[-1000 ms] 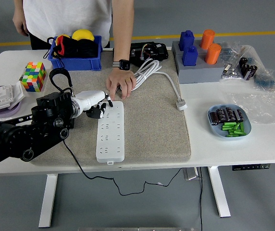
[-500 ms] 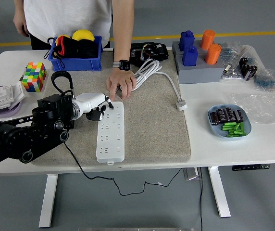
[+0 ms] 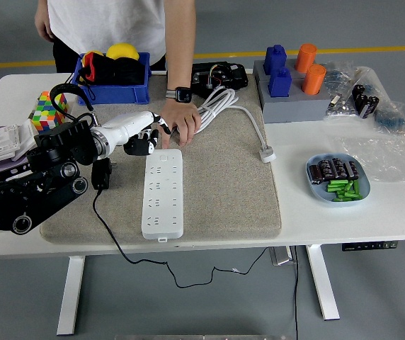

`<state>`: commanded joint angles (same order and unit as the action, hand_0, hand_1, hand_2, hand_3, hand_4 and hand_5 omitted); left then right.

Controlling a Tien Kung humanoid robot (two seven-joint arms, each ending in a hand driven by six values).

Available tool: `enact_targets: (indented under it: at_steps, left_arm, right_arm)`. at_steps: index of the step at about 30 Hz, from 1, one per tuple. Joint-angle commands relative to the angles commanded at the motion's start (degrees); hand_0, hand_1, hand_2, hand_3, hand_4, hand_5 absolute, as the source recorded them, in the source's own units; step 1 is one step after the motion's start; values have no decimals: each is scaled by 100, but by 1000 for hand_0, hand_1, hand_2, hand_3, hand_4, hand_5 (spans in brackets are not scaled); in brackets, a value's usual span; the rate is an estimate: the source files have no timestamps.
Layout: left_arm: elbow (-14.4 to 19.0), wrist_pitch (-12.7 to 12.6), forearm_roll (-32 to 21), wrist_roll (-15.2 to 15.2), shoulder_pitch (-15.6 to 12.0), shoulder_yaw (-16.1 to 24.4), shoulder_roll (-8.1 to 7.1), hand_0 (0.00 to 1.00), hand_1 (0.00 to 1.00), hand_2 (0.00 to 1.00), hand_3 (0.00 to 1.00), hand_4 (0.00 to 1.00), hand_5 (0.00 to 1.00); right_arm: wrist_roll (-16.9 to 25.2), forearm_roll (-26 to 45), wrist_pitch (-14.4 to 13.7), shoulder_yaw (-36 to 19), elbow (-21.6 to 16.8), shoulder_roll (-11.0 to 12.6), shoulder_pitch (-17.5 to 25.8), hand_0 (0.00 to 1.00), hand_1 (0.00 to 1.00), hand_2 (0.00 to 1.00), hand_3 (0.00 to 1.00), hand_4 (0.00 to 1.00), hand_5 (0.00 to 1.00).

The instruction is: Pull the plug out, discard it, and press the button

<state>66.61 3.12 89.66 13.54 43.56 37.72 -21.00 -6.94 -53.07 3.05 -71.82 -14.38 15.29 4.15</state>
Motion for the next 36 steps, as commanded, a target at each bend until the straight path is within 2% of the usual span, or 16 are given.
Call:
enact_targets:
  at_steps: [4,5,10,11,17,18,23,24,28,36]
  left_arm:
    - [148,-81,-424,-222,-427,678,-64,155,156,278,719,382,2]
    - [187,-128,-547,-306,-565,885,-66,473,608,601,812,687,35]
    - [393,-454,-708,-767,-1255,1905,-27,473,608,601,812,687,35]
    - [430,-498,-702,-824,-1366,2071,-9,834,860,806,834,762,302]
    - [750,-795,-664,-1257,-2216,3308,227,834,860,806,834,762,302]
    - [802,-803,-667,-1309,-2380,3553,282,894,923,861,840,806,502]
    - [928,-795,-754,-1457,-2868,4576,456,894,923,861,840,806,502]
    - [946,-803,-771,-1479,-2945,4762,485,896,914,852,842,813,529]
    - [1003,-821,-778,-1496,-3158,5152,533,896,914,852,842,813,529]
    - [1100,-822,-764,-1502,-3384,5422,552,890,890,836,838,789,536]
  right_arm:
    - [-1,-10,1,-2,-1,-4,-1,725,673,662,659,763,634]
    - [2,-13,0,-6,-5,-7,-6,725,673,662,658,762,634]
    - [1,-27,4,-28,-10,-30,-37,725,673,662,658,762,634]
    - [2,-31,3,-31,-8,-31,-42,725,673,662,658,761,635]
    - [4,-54,-3,-57,-12,-6,-65,725,673,662,658,761,635]
    - [5,-57,-4,-58,-16,3,-74,725,673,662,658,762,636]
    - [0,-56,0,-45,-11,4,-85,725,673,662,658,762,636]
    - [0,-57,1,-44,-10,1,-85,725,674,663,658,763,637]
    - [-2,-58,2,-43,-4,-5,-82,725,674,663,658,763,637]
    - [2,-71,0,-62,-18,5,-119,725,674,663,657,761,634]
